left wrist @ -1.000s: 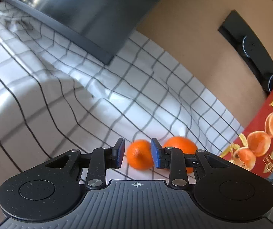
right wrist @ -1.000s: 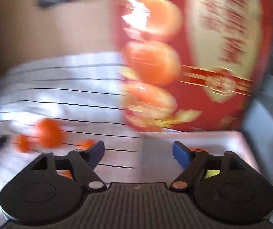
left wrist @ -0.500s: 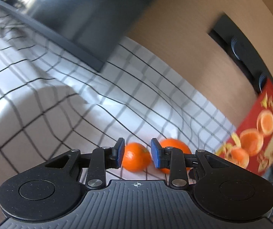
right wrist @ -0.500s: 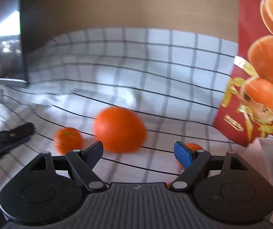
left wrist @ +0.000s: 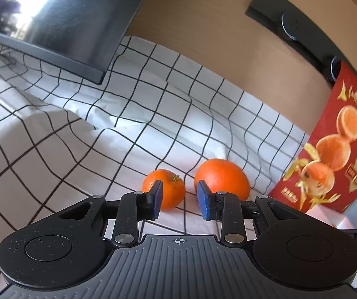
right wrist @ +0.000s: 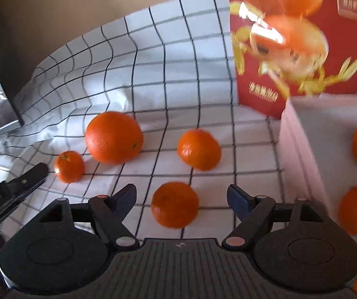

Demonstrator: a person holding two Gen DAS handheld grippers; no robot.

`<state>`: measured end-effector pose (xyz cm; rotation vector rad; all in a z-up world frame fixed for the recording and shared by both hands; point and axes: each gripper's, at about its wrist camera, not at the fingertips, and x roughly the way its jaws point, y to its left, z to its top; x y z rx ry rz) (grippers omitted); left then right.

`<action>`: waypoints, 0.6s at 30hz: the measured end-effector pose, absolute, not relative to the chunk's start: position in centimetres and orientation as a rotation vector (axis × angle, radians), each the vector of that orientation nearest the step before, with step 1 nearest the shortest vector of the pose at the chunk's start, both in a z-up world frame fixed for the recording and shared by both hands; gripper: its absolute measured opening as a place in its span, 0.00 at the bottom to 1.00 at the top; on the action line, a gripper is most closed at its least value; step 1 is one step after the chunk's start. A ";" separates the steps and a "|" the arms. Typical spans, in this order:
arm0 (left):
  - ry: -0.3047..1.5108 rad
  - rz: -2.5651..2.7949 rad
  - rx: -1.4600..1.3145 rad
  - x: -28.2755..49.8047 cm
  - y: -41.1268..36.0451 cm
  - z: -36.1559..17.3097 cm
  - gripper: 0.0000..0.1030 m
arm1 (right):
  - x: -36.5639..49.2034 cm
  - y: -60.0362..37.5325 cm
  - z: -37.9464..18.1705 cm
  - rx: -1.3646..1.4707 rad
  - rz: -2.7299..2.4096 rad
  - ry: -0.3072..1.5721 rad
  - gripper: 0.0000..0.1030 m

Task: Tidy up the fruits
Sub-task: 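Grasp a mandarin with the left tool while the right tool grasps another mandarin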

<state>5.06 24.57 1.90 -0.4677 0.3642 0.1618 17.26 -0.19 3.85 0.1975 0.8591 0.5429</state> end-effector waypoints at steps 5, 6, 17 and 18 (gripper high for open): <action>0.356 0.178 -0.477 4.8 25.0 1.8 0.33 | 16.4 1.9 3.3 0.041 0.524 0.813 0.53; 0.350 0.182 -0.490 4.6 25.3 1.8 0.33 | 16.0 2.1 3.5 0.022 0.544 0.808 0.39; 0.527 0.158 -0.392 8.3 25.4 3.9 0.33 | 6.0 -3.9 7.5 -0.056 0.715 0.770 0.40; 0.566 0.172 -0.360 9.0 25.1 4.2 0.33 | 5.1 -4.5 7.4 -0.073 0.715 0.767 0.40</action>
